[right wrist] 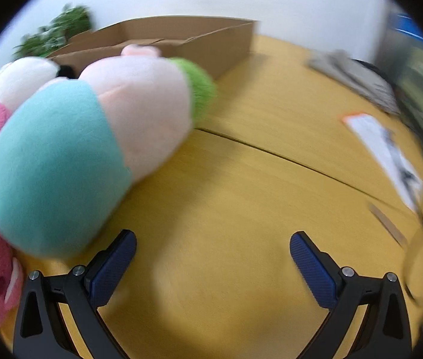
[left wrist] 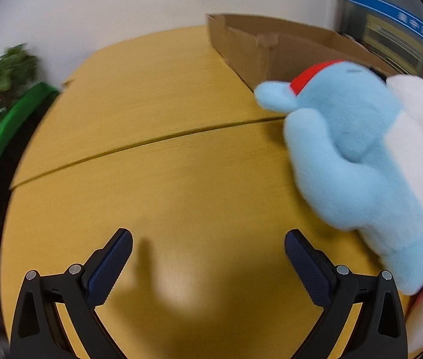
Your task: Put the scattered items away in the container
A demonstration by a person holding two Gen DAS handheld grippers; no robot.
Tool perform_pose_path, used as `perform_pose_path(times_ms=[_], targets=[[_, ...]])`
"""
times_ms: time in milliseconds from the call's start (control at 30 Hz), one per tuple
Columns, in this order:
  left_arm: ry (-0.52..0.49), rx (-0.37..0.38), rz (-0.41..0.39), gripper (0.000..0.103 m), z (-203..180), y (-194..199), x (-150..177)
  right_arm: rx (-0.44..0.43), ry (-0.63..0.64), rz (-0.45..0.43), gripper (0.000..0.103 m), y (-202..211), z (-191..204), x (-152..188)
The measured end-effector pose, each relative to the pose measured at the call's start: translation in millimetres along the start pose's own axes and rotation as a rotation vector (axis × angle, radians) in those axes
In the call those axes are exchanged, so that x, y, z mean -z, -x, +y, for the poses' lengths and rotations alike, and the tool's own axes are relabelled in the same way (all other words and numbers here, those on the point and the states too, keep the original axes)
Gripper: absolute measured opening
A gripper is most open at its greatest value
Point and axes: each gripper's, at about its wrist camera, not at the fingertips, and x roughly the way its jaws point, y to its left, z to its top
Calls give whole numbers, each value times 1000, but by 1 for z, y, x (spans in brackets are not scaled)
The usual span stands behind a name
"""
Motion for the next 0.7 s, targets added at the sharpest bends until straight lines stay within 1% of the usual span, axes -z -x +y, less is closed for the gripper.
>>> perform_pose_path(times_ms=[67, 167, 233, 300, 367, 400, 467, 567, 700], targets=[[57, -71, -92, 103, -17, 44, 8, 4, -56, -82, 102, 37, -2, 9], [114, -137, -203, 103, -57, 105, 14, 2, -159, -209, 102, 98, 6, 18], [113, -137, -261, 103, -90, 135, 15, -28, -215, -270, 102, 130, 26, 20], [100, -91, -292, 103, -128, 153, 13, -29, -242, -291, 103, 148, 57, 21], [115, -11, -299, 103, -161, 164, 12, -6, -239, -315, 102, 161, 95, 26], [124, 34, -292, 103, -176, 167, 13, -9, -232, -326, 102, 164, 114, 25], [126, 91, -268, 103, -201, 167, 12, -33, -247, -344, 102, 171, 144, 30], [133, 123, -246, 103, -228, 165, 15, -65, -305, -315, 102, 176, 165, 35], [132, 148, -204, 103, -246, 156, 24, -7, -338, -288, 102, 181, 176, 40]])
